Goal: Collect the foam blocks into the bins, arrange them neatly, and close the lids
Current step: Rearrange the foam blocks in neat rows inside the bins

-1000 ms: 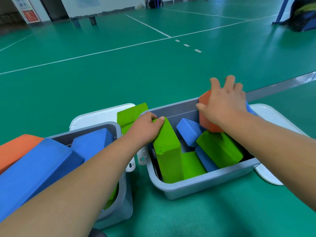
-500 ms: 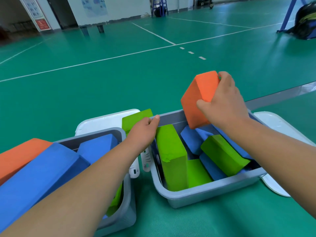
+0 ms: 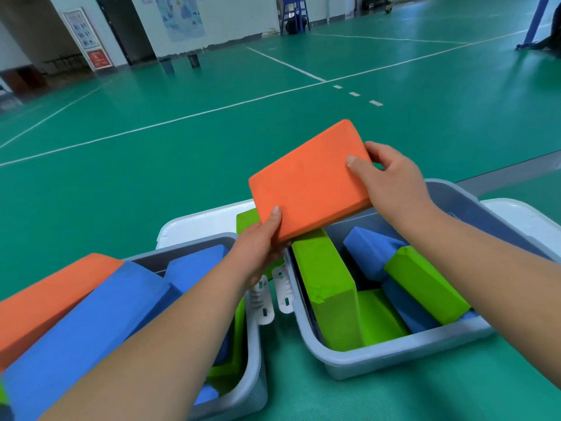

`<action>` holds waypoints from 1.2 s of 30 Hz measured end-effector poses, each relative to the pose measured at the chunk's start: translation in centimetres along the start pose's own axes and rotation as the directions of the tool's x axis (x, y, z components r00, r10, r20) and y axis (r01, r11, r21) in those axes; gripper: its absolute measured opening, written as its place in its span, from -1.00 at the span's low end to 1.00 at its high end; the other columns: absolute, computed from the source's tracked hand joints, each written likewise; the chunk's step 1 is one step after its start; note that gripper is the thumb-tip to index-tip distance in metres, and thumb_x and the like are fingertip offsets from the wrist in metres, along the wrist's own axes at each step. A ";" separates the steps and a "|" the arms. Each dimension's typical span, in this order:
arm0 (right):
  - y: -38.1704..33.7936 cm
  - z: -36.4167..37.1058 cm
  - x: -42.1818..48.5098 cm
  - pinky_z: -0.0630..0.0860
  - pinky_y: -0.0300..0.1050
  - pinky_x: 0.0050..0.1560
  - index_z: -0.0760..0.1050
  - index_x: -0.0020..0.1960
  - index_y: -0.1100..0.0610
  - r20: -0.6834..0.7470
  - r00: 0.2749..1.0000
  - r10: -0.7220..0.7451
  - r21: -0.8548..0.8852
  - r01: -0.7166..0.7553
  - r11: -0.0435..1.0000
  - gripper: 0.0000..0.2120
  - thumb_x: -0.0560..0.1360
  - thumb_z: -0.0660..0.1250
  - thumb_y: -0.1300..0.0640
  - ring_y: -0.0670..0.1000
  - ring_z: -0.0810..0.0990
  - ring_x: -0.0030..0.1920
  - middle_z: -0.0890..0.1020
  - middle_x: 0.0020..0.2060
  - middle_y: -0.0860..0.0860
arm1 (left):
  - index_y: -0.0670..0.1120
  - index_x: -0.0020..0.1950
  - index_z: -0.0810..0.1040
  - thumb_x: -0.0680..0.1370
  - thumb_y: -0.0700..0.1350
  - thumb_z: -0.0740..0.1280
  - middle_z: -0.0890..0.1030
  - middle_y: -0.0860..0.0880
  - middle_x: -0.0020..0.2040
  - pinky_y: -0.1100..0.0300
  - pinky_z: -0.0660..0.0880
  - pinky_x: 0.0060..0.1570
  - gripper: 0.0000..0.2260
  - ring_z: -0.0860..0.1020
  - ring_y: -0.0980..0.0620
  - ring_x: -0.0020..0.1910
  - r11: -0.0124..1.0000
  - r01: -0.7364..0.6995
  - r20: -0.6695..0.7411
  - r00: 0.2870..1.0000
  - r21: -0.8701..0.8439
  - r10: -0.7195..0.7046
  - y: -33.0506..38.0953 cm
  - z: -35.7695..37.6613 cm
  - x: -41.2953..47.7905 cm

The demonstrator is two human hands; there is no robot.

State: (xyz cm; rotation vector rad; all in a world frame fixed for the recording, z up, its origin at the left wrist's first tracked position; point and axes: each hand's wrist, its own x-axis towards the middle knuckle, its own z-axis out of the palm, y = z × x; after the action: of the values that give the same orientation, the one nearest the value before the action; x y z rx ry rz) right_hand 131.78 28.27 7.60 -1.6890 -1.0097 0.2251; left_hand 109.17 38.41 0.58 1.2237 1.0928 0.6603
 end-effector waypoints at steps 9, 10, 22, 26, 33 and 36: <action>1.6 3.4 0.1 0.20 -0.04 0.51 0.31 0.56 0.22 0.131 0.988 0.079 -0.249 -0.044 0.968 -0.33 0.61 0.29 -0.18 0.14 0.30 0.53 0.34 0.50 0.20 | -0.25 0.28 0.52 0.60 0.08 0.47 0.66 -0.15 0.17 0.04 0.70 -0.02 -0.55 0.70 -0.05 0.07 0.954 0.042 -0.155 0.984 -0.297 -0.092 -0.1 0.0 2.0; 1.9 3.5 -0.1 0.22 -0.06 0.47 0.32 0.54 0.21 0.154 0.983 0.096 -0.257 -0.054 0.965 -0.37 0.62 0.31 -0.14 0.13 0.31 0.52 0.34 0.49 0.20 | -0.24 0.29 0.51 0.60 0.05 0.47 0.65 -0.15 0.19 0.04 0.70 -0.04 -0.57 0.69 -0.05 0.08 0.948 0.053 -0.165 0.980 -0.314 -0.109 -0.2 -0.1 2.3; 6.2 1.6 -1.2 0.36 -0.05 0.36 0.49 0.43 0.11 0.281 0.944 0.172 -0.499 -0.009 0.867 -0.52 0.62 0.31 -0.12 0.09 0.49 0.35 0.41 0.44 0.12 | -0.12 0.09 0.50 0.62 0.26 0.34 0.67 -0.18 -0.01 -0.11 0.71 -0.16 -0.58 0.68 -0.15 -0.19 0.982 0.169 -0.247 0.951 -0.084 -0.185 -1.4 1.1 4.9; 8.0 -0.2 -0.8 0.43 0.10 0.33 0.49 0.41 0.10 0.239 0.959 0.152 -0.652 0.042 0.757 -0.56 0.60 0.30 -0.06 0.22 0.49 0.29 0.42 0.39 0.14 | -0.11 -0.02 0.50 0.60 0.33 0.25 0.67 -0.18 -0.08 -0.16 0.68 -0.09 -0.52 0.65 -0.15 -0.27 0.973 0.207 -0.296 0.940 0.100 -0.170 -1.8 1.3 4.8; 11.5 -3.4 -0.6 0.40 0.14 0.24 0.35 0.39 0.11 0.157 0.954 0.255 -0.934 0.059 0.353 -0.42 0.50 0.41 -0.13 0.28 0.39 0.28 0.39 0.29 0.18 | -0.11 0.01 0.48 0.59 0.23 0.30 0.59 -0.09 -0.11 -0.14 0.69 0.00 -0.61 0.72 -0.20 -0.05 0.973 0.153 -0.328 0.940 0.170 -0.090 -1.5 1.2 4.5; 13.4 -4.1 -0.6 0.42 0.15 0.23 0.30 0.43 0.13 0.119 0.936 0.332 -0.922 -0.020 0.386 -0.38 0.51 0.41 -0.12 0.29 0.42 0.29 0.39 0.28 0.17 | -0.14 0.18 0.48 0.56 0.23 0.30 0.61 -0.11 -0.05 -0.12 0.69 -0.01 -0.54 0.71 -0.19 -0.05 0.966 0.167 -0.334 0.938 0.195 -0.094 -1.4 1.1 4.1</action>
State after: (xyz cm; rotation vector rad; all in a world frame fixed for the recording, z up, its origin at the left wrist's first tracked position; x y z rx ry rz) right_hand 140.61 24.46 -2.62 -2.8912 -1.2749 0.0230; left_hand 111.53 41.22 -2.05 1.2440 1.5431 0.6630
